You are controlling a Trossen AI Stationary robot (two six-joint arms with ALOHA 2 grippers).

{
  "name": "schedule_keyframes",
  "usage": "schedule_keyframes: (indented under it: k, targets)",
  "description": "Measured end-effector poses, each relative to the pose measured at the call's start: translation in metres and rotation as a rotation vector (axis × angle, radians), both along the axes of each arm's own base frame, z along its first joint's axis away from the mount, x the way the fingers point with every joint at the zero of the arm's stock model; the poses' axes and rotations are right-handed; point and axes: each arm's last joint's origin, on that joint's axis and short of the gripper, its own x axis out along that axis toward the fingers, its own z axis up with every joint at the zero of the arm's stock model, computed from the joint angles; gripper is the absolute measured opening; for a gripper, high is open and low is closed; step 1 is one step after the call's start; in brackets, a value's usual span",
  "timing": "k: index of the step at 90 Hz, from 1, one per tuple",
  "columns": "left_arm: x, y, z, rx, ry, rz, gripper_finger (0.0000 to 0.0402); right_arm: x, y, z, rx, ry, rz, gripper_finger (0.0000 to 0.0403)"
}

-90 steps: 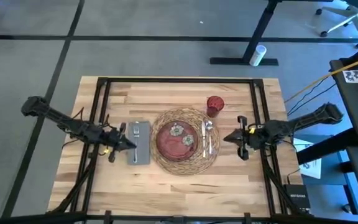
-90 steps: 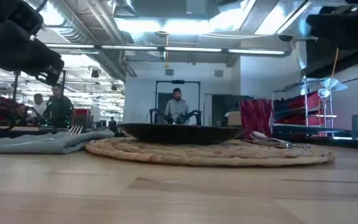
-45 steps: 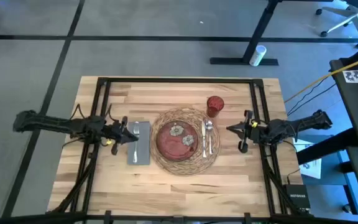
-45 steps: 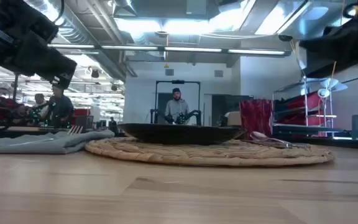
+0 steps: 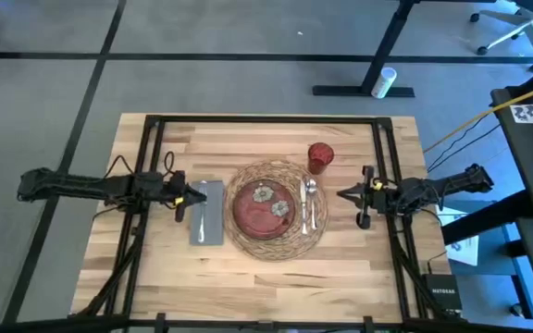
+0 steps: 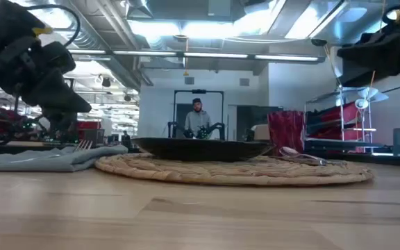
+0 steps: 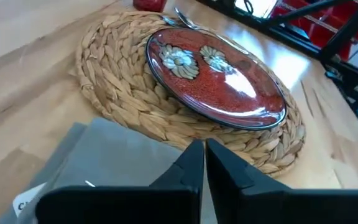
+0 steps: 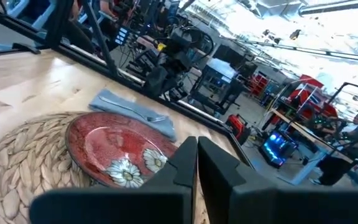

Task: Set table place
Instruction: Return to Home Position

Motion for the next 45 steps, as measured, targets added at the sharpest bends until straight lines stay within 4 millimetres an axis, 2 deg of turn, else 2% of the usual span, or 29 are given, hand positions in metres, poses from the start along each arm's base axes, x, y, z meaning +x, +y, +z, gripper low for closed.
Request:
schedule_keyframes:
  k: [21,33,45]
  targets:
    - [0.001,0.001,0.002,0.008,-0.024,0.011,0.0000,0.000,0.000,0.000,-0.038,0.002,0.009,0.0000]
    - [0.004,-0.008,0.020,0.218,-0.203,-0.168,0.0000,0.000,0.000,0.000,-0.123,0.002,-0.014,0.0000]
    - [0.002,-0.012,0.027,0.333,-0.272,-0.213,0.0000,0.000,0.000,0.000,-0.163,0.002,-0.014,0.0000]
